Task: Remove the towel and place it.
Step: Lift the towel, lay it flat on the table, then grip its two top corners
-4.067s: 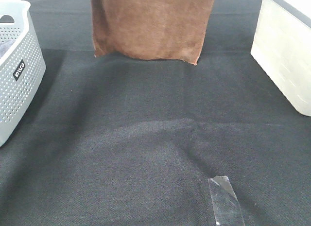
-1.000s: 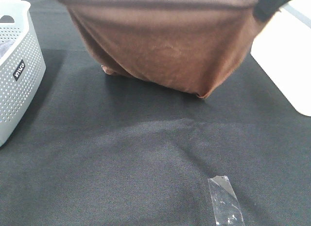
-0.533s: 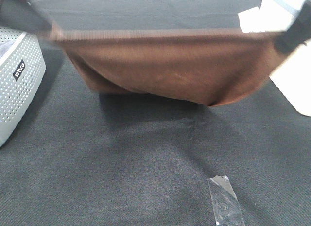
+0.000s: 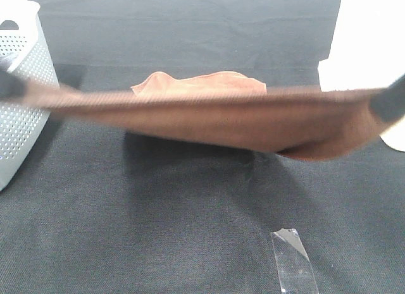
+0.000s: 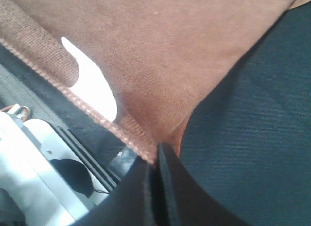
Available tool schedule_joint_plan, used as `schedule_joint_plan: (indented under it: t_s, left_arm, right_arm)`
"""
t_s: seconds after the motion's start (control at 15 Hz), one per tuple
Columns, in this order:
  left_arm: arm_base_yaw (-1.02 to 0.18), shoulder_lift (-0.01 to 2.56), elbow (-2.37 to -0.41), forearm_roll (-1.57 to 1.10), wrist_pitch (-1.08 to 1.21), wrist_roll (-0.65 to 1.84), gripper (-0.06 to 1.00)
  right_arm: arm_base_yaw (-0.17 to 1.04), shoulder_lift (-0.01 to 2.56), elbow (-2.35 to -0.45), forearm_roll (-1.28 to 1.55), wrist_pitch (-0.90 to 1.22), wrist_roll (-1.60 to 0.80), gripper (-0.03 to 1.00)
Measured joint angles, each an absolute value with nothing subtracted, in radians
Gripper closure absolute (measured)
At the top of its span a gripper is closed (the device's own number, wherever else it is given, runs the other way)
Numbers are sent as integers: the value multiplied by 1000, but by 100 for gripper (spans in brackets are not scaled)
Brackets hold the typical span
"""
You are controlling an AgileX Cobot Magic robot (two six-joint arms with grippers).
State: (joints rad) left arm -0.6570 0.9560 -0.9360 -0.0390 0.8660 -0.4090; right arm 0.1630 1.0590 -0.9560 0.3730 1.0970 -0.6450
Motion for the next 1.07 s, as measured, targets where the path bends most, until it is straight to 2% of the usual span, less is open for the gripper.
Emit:
schedule_joint_plan:
  t_s: [0.53,0.8,1.07]
  left_arm:
    - [-848,798,-791,11,921,-630,94]
    - [-957,760,-756,29,966,-760,94]
    - [-1074,758,-661,31,907,-864,94]
  right_arm:
    - [162,892,-895,414,1229,-644,97]
    - [161,843,-783,422,1234,-644,97]
    - [153,743,-723,396,1235,-642,97]
